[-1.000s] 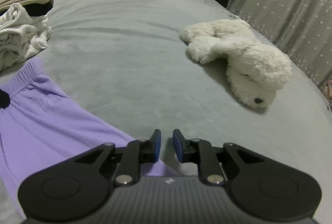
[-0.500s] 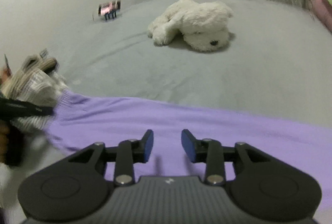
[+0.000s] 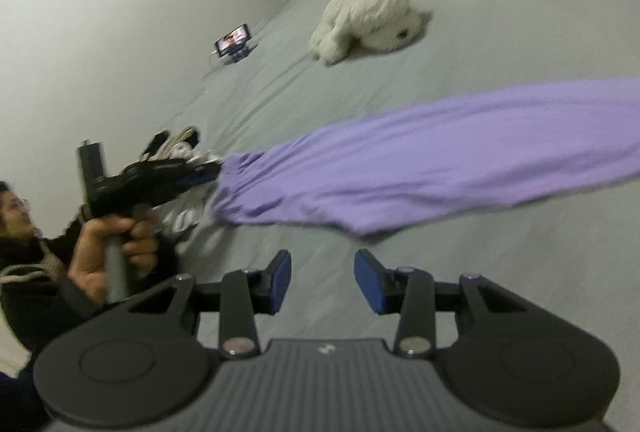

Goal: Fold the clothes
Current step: 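Hold the waistband with the left gripper while the right gripper hovers open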

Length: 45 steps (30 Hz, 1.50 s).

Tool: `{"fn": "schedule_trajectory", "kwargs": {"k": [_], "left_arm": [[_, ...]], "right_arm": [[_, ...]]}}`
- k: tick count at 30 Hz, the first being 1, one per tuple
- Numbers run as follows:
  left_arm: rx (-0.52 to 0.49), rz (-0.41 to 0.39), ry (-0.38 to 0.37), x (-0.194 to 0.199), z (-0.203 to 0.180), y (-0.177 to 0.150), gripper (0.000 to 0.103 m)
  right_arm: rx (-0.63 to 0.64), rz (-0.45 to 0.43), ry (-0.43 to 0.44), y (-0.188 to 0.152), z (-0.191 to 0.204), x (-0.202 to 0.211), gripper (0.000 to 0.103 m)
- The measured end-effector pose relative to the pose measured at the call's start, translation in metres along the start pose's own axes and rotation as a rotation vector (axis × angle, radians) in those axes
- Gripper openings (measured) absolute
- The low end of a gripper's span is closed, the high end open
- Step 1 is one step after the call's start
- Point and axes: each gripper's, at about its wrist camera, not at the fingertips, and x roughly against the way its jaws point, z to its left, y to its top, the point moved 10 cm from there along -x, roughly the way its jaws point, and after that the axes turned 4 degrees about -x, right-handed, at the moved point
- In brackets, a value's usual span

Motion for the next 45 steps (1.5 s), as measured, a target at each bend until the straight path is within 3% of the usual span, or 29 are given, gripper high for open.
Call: {"fn": "schedule_trajectory", "kwargs": {"k": [8, 11, 14, 19, 22, 32, 45], "left_arm": [[-0.018, 0.081, 0.019, -0.021, -0.004, -0.014, 0.015], [-0.002, 0.108, 0.036, -0.026, -0.004, -0.018, 0.015], [-0.017, 0.129, 0.050, -0.032, -0.005, -0.021, 0.015], [0.039, 0.144, 0.028, -0.033, 0.004, -0.024, 0.015], [0.099, 0.150, 0.003, -0.032, 0.011, -0.024, 0.015], [0.109, 0.164, 0.008, -0.034, 0.011, -0.023, 0.015], [0.111, 0.170, 0.014, -0.035, 0.011, -0.022, 0.015]], "right_arm": [[-0.001, 0.120, -0.020, -0.019, 0.011, 0.001, 0.042], [0.072, 0.101, -0.076, -0.018, 0.019, 0.023, 0.054], [0.089, 0.090, -0.142, -0.023, 0.012, 0.033, 0.056], [0.231, 0.118, -0.319, -0.053, -0.014, -0.002, 0.056], [0.303, 0.117, -0.382, -0.066, -0.026, -0.029, 0.055], [0.426, -0.039, -0.355, -0.028, -0.014, -0.077, 0.056], [0.418, -0.137, -0.343, 0.007, -0.011, -0.102, 0.056]]}}
